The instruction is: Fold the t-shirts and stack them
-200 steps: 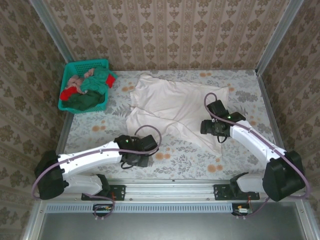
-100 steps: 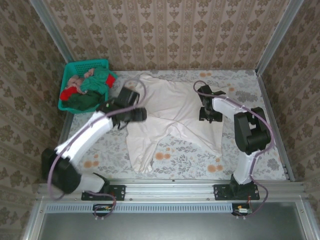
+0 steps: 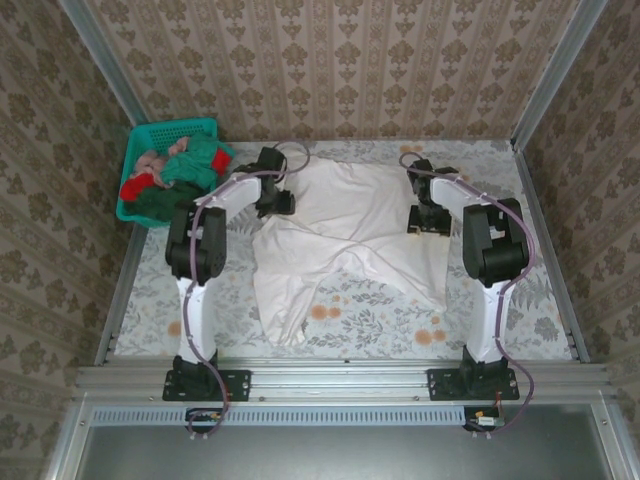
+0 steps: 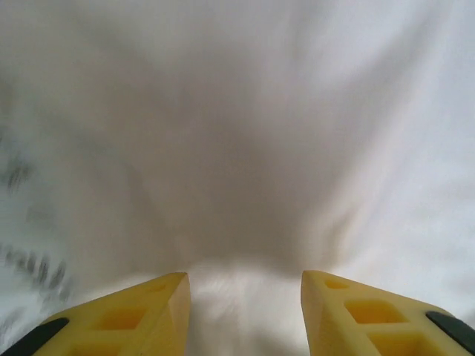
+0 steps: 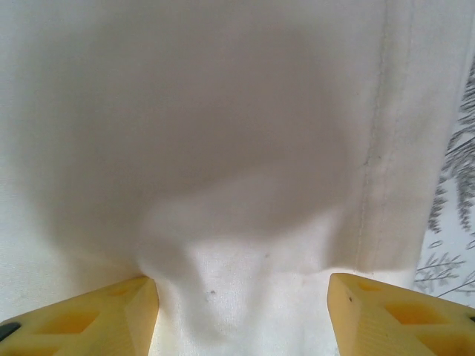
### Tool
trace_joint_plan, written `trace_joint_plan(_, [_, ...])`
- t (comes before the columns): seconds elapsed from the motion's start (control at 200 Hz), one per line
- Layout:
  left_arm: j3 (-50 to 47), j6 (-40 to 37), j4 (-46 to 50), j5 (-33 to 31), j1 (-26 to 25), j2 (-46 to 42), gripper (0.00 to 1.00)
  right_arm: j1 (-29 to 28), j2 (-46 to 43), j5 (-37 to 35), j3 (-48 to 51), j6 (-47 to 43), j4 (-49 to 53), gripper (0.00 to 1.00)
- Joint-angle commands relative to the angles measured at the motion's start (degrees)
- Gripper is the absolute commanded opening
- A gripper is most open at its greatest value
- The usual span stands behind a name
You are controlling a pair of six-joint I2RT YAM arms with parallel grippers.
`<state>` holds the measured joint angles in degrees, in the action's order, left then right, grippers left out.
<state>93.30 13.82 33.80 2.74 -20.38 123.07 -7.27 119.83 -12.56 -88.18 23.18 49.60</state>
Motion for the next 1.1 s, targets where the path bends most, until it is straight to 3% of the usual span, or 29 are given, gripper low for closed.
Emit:
trace_joint_plan(0.0, [-12.23,-0.01,2.65,-1.50,2.62,-5.64,0.45,2.65,1.92,-0.22,-1.98,-2.28,4.04,0.64])
trace_joint_plan(0.16, [-25.24,1.64,1.01,-1.02,3.77,-15.05,0.46,1.70,-2.20,-1.26,-1.65,-3.21,3.20,0.65])
trace_joint_plan(0.29, [-32.36,3.16,-0.63,0.50,2.95,-19.97,0.46,-3.84,-8.39,-3.22,0.49,-4.07,1.44,0.71])
trace_joint_plan(0.46, [-35.99,4.17,0.56,-0.01,2.92,-25.46,0.47,-10.57,-11.60,1.56,8.64,-3.17,-4.45,0.72])
trace_joint_plan(0.595, [-21.25,2.73,5.92,-2.50,3.00,-24.33,0.62,-11.13,-11.17,4.81,14.75,-1.07,-9.13,0.71])
trace_joint_plan(0.615, [-18.25,2.32,6.66,-3.00,2.75,-23.48,0.70,-11.14,-10.98,4.82,15.22,-0.90,-9.32,0.71])
trace_joint_plan(0.64, [-14.94,1.70,6.67,-3.41,2.46,-22.34,0.96,-11.10,-10.63,4.84,15.68,-0.77,-9.74,0.71])
trace_joint_plan(0.655, [-12.77,1.28,6.52,-3.63,2.38,-21.57,0.99,-11.11,-10.47,4.87,15.94,-0.71,-9.91,0.70])
trace_joint_plan(0.885, [14.66,0.52,2.15,1.06,3.62,-1.45,1.00,-10.68,-9.07,5.20,16.90,-1.38,-11.05,0.70])
trace_joint_plan(1.01, [31.94,0.52,7.95,-0.65,4.21,11.87,1.00,-10.72,-9.52,6.46,17.14,-1.49,-11.60,0.70])
trace_joint_plan(1.095, [39.83,1.86,10.61,0.69,5.07,17.85,0.87,-10.69,-10.43,6.44,18.07,-1.52,-11.91,0.70])
